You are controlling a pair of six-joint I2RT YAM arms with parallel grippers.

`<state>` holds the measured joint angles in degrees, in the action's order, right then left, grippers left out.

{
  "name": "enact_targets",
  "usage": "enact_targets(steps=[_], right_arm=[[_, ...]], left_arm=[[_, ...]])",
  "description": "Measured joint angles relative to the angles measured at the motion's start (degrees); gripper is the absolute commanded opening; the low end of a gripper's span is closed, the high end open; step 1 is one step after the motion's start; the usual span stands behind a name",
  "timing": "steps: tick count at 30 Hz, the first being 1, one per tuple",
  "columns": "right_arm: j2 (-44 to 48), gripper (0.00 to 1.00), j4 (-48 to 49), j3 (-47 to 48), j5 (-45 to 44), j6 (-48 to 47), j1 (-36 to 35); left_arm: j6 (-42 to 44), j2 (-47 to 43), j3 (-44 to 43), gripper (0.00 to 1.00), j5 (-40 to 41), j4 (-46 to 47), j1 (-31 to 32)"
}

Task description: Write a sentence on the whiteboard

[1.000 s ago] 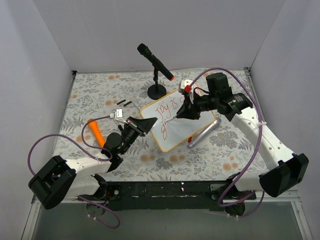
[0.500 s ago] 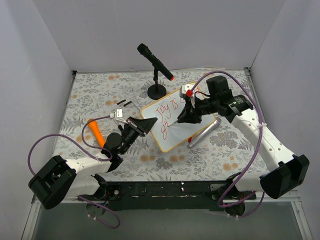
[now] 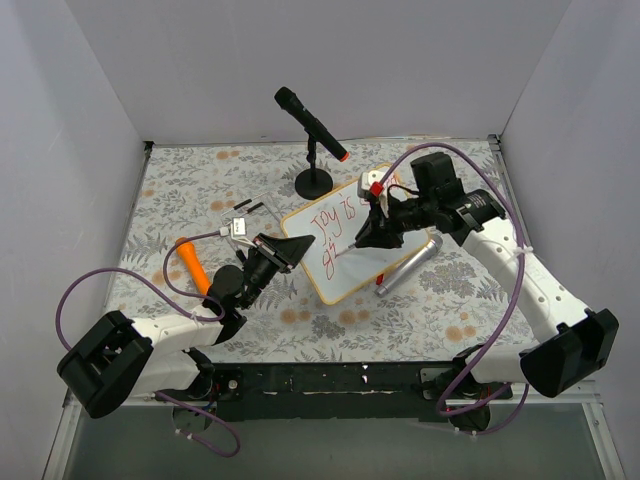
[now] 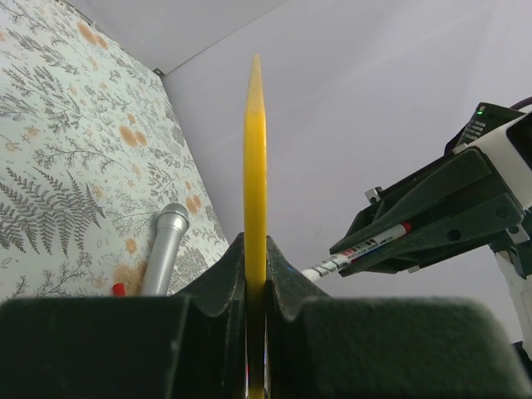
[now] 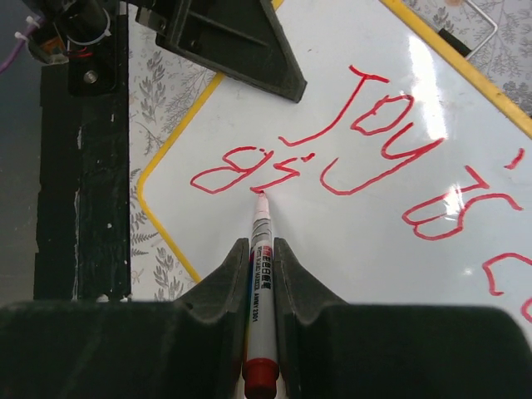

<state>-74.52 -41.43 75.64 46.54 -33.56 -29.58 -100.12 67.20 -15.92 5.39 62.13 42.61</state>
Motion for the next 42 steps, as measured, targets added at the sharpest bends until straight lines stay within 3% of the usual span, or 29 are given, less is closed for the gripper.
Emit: enact_targets(steps=[7,13,42], right_arm=[[-0.98,0.01,-0.46,4.07,-1.29,0.31,2.29],[-0.85,0.01,-2.34,6.49,4.02,-1.22,2.73],[1.84,0.01,-2.19,2.45,4.59,-4.20,4.07]], left_arm=[[-0.04,-0.11,0.00,0.00,-0.02,0.04,0.00],[-0.04,-0.26,0.00,0.00,-0.02,0.07,0.00],[-0.26,-1.42,0.24,0.00,-0.04,0.52,0.00]])
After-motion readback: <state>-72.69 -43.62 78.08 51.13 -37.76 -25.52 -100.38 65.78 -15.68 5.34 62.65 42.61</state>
